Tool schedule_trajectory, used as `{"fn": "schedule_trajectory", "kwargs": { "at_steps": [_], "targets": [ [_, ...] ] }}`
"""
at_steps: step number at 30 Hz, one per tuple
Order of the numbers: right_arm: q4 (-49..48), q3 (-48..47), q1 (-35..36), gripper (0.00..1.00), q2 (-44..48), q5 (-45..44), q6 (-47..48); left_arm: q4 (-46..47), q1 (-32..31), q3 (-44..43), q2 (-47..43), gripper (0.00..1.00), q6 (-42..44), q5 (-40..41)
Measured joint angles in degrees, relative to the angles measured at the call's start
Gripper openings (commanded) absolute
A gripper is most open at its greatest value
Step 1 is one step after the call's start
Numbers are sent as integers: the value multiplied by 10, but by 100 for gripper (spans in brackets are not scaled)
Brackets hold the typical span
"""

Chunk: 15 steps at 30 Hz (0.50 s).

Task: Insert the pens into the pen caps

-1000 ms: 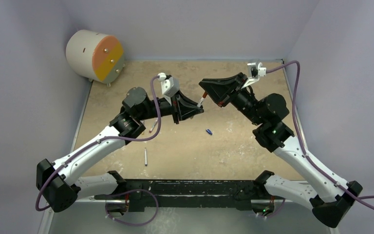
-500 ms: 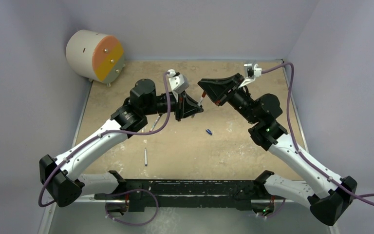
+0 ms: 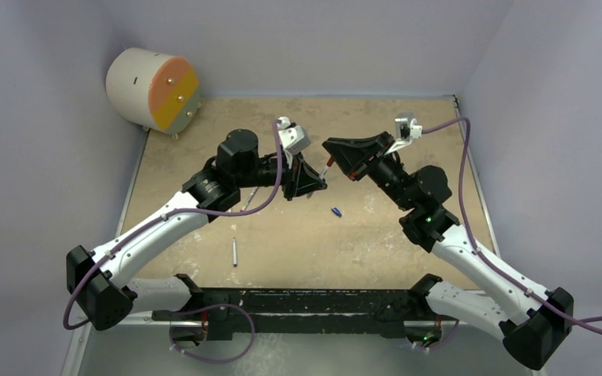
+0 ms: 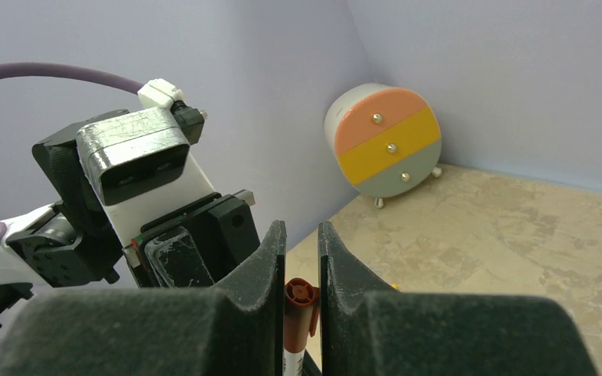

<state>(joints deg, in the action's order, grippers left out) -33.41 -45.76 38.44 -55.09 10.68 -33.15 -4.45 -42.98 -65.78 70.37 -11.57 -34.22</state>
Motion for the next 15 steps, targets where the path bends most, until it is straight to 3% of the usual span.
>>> {"fn": "schedule_trajectory", "kwargs": {
  "at_steps": [8,14,15],
  "targets": [
    [-31,18,10,0,6,-22,-12,0,-2,0,1,0,-14,-7],
    [71,-35,18,0,38,-39,9,53,-7,14,-3,0,-20,-23],
    [82,-43,21,4,39,-41,14,71,-7,24,-7,0,-24,-25]
  ]
}}
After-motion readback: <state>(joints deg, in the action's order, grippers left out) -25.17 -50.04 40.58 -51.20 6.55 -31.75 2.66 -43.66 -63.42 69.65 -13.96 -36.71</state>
